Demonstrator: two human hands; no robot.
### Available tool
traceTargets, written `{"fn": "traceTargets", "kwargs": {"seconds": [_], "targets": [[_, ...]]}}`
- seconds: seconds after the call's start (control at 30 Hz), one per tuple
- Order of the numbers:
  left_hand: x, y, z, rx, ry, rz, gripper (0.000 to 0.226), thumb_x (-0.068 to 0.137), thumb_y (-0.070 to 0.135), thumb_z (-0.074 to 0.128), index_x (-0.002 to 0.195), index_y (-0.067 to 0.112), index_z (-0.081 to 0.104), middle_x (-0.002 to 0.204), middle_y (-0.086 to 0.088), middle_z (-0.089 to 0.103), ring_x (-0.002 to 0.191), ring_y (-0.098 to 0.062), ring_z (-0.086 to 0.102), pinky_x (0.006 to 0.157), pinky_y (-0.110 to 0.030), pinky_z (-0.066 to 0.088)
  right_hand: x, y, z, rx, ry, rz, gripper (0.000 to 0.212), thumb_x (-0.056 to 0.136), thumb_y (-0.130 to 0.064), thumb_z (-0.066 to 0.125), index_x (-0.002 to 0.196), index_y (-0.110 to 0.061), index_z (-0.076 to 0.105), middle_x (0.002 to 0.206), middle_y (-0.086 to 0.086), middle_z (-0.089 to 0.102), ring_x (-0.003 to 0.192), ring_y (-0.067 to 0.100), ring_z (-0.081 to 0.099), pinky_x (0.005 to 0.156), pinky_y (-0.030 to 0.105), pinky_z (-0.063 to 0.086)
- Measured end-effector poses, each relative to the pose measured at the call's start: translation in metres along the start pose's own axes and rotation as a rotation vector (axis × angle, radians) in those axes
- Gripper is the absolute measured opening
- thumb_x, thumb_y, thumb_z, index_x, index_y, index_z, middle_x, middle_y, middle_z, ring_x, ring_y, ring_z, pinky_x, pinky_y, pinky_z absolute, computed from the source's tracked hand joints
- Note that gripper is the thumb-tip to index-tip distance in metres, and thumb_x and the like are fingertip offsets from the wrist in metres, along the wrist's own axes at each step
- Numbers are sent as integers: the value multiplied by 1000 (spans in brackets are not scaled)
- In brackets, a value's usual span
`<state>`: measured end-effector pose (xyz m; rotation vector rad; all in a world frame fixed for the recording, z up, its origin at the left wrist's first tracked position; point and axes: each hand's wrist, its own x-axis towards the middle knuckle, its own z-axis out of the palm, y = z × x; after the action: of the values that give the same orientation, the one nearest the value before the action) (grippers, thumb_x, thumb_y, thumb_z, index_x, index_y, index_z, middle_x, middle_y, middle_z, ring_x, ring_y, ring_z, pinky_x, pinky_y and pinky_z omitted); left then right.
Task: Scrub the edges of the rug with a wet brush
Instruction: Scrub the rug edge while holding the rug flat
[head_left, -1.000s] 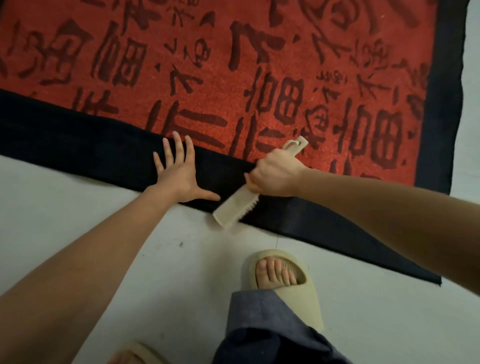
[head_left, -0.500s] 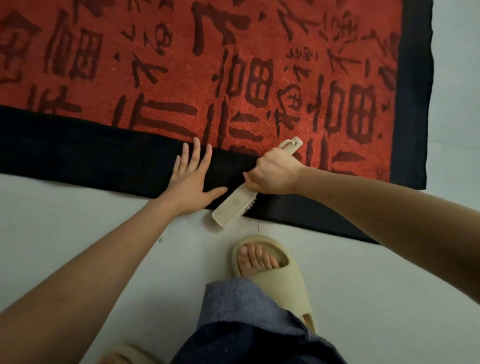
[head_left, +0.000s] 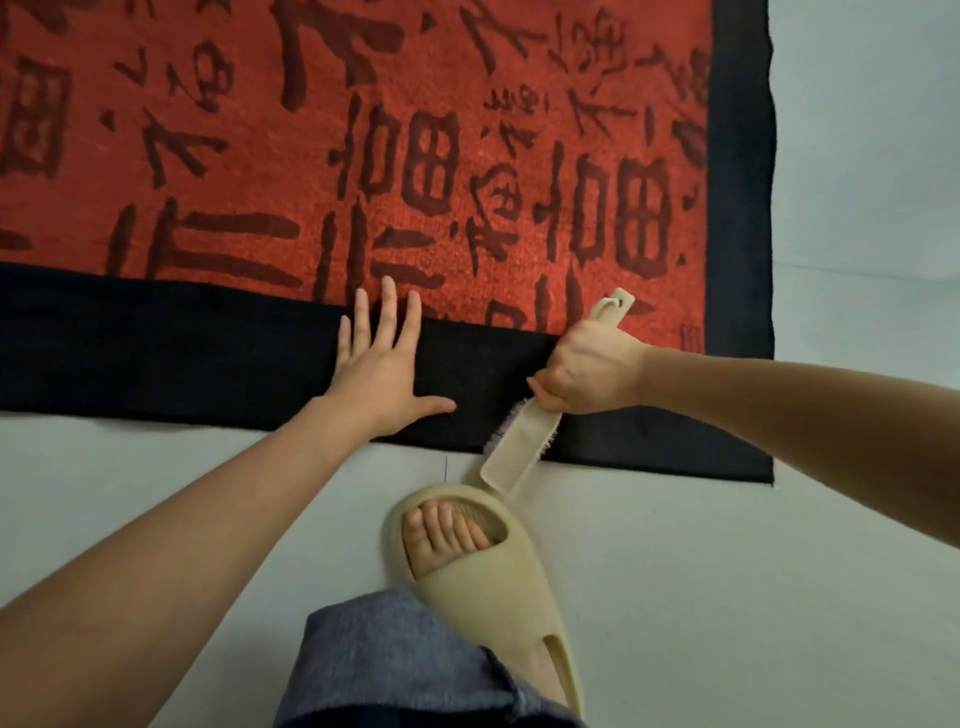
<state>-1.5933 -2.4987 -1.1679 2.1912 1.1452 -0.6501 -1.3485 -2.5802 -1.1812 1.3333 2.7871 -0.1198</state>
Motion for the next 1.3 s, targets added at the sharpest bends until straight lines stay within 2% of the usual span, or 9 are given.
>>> {"fn": "traceTargets", "kwargs": {"seconds": [0.13,0.23,0.4,0.6,0.83,0.97,1.13,1.23,1.3], "targets": [[12,35,-16,-10,-30,6,125,83,49,72,150,7,-25,150,-17,-43,141,-39,-32,119,-45,-8,-3,11,-13,-45,-5,-35,54,92,-28,34,44,-13,52,38,4,50,30,24,46,38,23,38],[21,57,-14,-83,-16,136,124,81,63,64,151,14,-26,152,-10,-42,142,-30,-34,118,-43,-12,5,7,-10,-45,37,4,52,90,-27,36,41,-13,48,35,3,46,27,23,40,38,21,28],[21,64,-2,153,-83,43,151,63,75,72,143,10,-37,145,-17,-49,138,-39,-37,116,-53,-12,-59,10,-5,14,-74,8,54,91,-26,36,40,-14,50,35,3,49,28,24,44,36,21,35],[30,105,0,29,-114,45,136,77,64,69,144,6,-35,146,-18,-48,139,-37,-38,114,-62,-12,-38,12,0,-8,-42,21,55,93,-27,34,43,-14,53,38,4,51,30,24,45,37,24,37],[34,119,-5,106,-166,-28,147,69,57,80,143,4,-36,143,-23,-48,137,-45,-36,111,-70,-2,-98,25,-16,-61,-113,75,51,93,-27,35,46,-18,52,39,1,52,32,23,46,40,21,34],[35,118,-8,113,-181,-29,149,67,58,80,143,10,-38,143,-20,-50,137,-43,-36,111,-70,-1,-81,-8,3,34,-26,298,51,91,-24,38,43,-14,53,38,3,50,30,24,45,37,24,41],[26,112,-8,222,-113,61,141,71,61,76,145,15,-35,149,-18,-44,140,-44,-32,111,-67,-5,-151,-25,-11,19,-140,621,53,91,-26,38,41,-14,50,36,3,47,27,24,44,35,22,33],[26,111,-5,314,-30,271,126,81,56,70,151,14,-27,153,-14,-39,141,-39,-32,116,-56,-12,-156,-77,-16,183,-151,1224,46,102,-35,31,65,-16,52,57,7,59,57,35,59,48,34,32],[28,115,0,258,-60,368,120,83,57,66,153,17,-23,154,-10,-37,141,-35,-34,117,-51,-16,-127,-112,-20,575,11,1675,39,103,-41,29,81,-14,45,69,3,56,76,37,56,59,38,30]]}}
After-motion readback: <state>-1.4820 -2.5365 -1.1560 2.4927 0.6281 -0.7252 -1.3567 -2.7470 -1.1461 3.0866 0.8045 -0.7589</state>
